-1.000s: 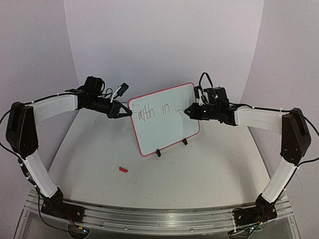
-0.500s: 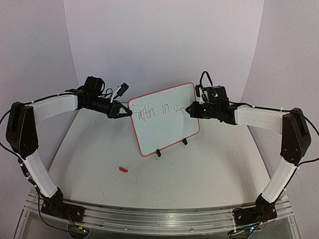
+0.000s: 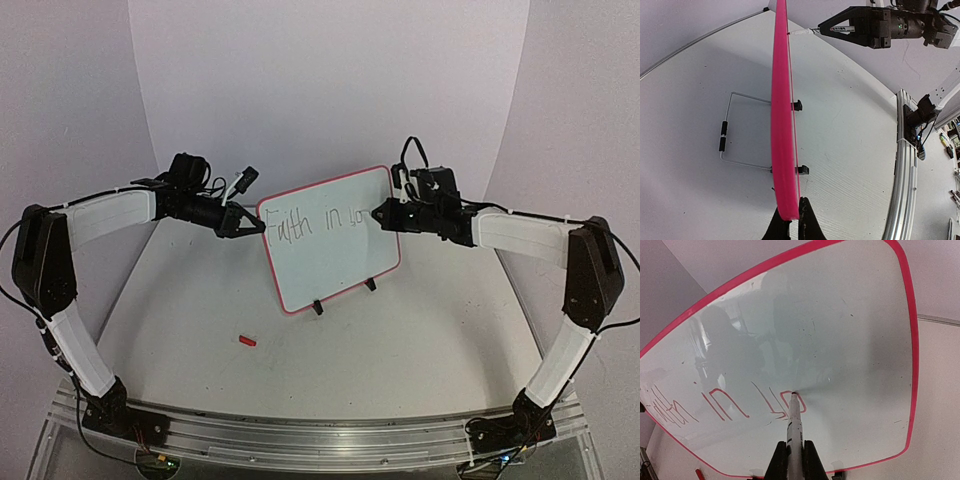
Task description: Write a sentence on the whiteboard
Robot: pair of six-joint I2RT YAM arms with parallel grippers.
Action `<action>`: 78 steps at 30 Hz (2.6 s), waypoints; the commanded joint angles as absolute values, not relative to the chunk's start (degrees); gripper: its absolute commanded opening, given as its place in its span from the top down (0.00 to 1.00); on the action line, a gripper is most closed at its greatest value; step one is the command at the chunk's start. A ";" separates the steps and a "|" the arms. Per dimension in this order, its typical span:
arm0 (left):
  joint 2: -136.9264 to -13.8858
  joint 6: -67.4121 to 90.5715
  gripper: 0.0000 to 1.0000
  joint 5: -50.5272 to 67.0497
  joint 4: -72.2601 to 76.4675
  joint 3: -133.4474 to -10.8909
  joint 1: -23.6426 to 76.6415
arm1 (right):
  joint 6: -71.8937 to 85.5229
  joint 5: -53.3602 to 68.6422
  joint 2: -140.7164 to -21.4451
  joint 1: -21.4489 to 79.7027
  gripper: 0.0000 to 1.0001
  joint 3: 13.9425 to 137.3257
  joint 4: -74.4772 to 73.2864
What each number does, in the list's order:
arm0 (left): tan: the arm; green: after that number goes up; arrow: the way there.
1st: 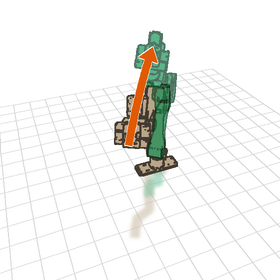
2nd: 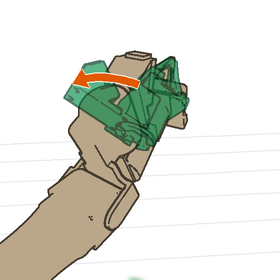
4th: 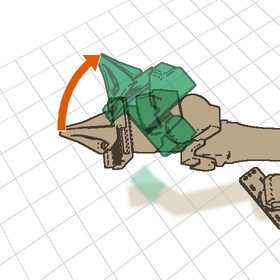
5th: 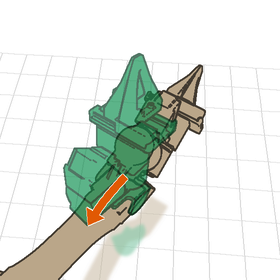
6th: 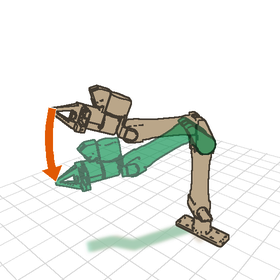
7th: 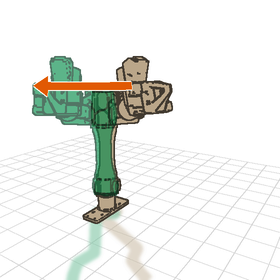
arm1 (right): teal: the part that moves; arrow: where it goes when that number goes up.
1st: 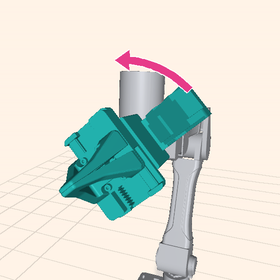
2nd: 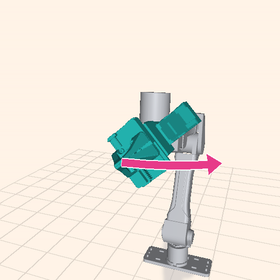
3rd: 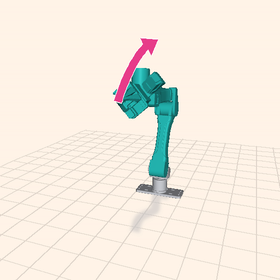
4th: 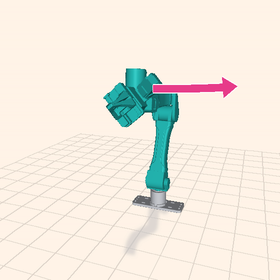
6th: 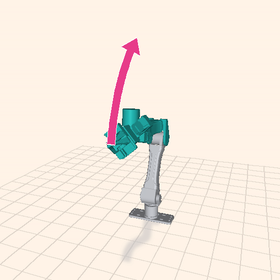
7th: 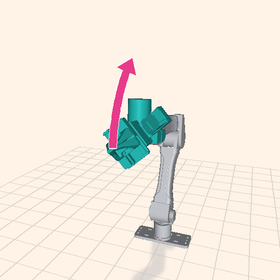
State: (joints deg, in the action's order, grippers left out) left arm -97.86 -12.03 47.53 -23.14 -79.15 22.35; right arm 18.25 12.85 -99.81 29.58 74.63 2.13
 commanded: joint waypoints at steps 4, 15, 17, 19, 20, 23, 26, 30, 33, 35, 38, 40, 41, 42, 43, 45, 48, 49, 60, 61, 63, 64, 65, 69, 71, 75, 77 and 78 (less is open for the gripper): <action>-98.13 -14.22 1.00 47.37 -27.51 -79.71 24.00 | 17.92 11.68 -95.07 29.49 1.00 72.68 3.51; -98.47 -14.14 1.00 47.37 -27.41 -79.63 24.03 | 17.23 10.22 -96.58 29.39 1.00 74.57 3.36; -98.45 -14.14 1.00 47.37 -27.48 -79.63 24.02 | 17.03 10.23 -97.31 29.44 1.00 75.42 3.34; -98.46 -14.15 1.00 47.37 -27.45 -79.63 24.01 | 16.97 10.24 -97.97 29.48 1.00 76.05 3.35; -98.46 -14.15 1.00 47.37 -27.47 -79.63 24.00 | 16.96 10.34 -98.19 29.50 1.00 76.19 3.38; -98.44 -14.15 1.00 47.37 -27.45 -79.63 24.02 | 16.95 10.45 -99.01 29.42 1.00 76.75 3.34; -98.48 -14.16 1.00 47.32 -27.50 -79.63 24.00 | 17.01 10.37 -99.62 29.45 1.00 76.71 3.35; -98.35 -14.18 1.00 47.30 -27.52 -79.66 24.01 | 17.22 9.71 -99.93 29.43 1.00 76.02 3.31; -98.32 -14.16 1.00 47.29 -27.51 -79.68 24.07 | 17.38 8.97 -99.76 29.46 1.00 75.18 3.16; -98.26 -14.17 1.00 47.30 -27.51 -79.70 24.04 | 17.45 8.63 -99.59 29.50 1.00 74.55 3.02; -98.24 -14.28 1.00 47.26 -27.55 -79.64 24.02 | 17.49 8.36 -99.54 29.45 1.00 73.75 2.80; -98.18 -14.27 1.00 47.33 -27.51 -79.67 24.05 | 17.49 8.32 -99.58 29.48 1.00 73.42 2.64; -98.14 -14.25 1.00 47.28 -27.52 -79.64 24.04 | 17.49 8.33 -99.64 29.47 1.00 73.31 2.58; -98.11 -14.28 1.00 47.23 -27.51 -79.66 24.01 | 17.49 8.28 -99.70 29.45 1.00 73.24 2.47; -98.09 -14.30 1.00 47.20 -27.51 -79.68 24.00 | 17.49 8.20 -99.75 29.42 1.00 73.18 2.38; -98.09 -14.25 1.00 47.20 -27.54 -79.68 24.01 | 17.57 8.04 -99.82 29.46 1.00 73.09 2.15; -98.01 -14.24 1.00 47.20 -27.59 -79.70 24.06 | 17.66 7.28 -99.74 29.42 1.00 72.87 1.79; -97.98 -14.25 1.00 47.20 -27.57 -79.71 24.05 | 17.67 6.95 -99.72 29.45 1.00 72.90 1.68; -97.80 -14.27 1.00 47.20 -27.61 -79.65 24.00 | 16.78 4.65 -100.13 29.42 1.00 76.54 1.07; -97.79 -14.26 1.00 47.20 -27.60 -79.65 24.00 | 16.64 4.60 -100.23 29.39 1.00 77.12 1.04; -97.76 -14.24 1.00 47.15 -27.58 -79.69 24.02 | 16.44 4.65 -100.36 29.40 1.00 78.09 1.05; -97.79 -14.28 1.00 47.16 -27.59 -79.68 24.00 | 16.43 4.66 -100.41 29.43 1.00 78.53 1.05; -97.81 -14.31 1.00 47.13 -27.60 -79.64 24.03 | 16.37 4.70 -100.45 29.42 1.00 78.84 1.05; -97.82 -14.29 1.00 47.14 -27.57 -79.67 24.01 | 16.11 4.81 -100.60 29.41 1.00 79.82 1.05; -97.84 -14.32 1.00 47.18 -27.62 -79.71 24.04 | 16.15 4.78 -100.89 29.39 1.00 79.77 1.05; -97.91 -14.33 1.00 47.16 -27.60 -79.67 24.01 | 16.81 5.17 -101.46 29.39 1.00 78.52 1.05; -97.92 -14.37 1.00 47.14 -27.60 -79.73 23.99 | 17.09 5.25 -101.47 29.38 1.00 77.77 1.02; -97.92 -14.31 1.00 47.13 -27.60 -79.72 23.99 | 17.24 5.14 -101.40 29.41 1.00 77.32 1.03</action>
State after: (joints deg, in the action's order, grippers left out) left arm -97.86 -12.00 47.34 -23.14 -79.18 22.46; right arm 16.81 5.58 -100.41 29.54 77.75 0.33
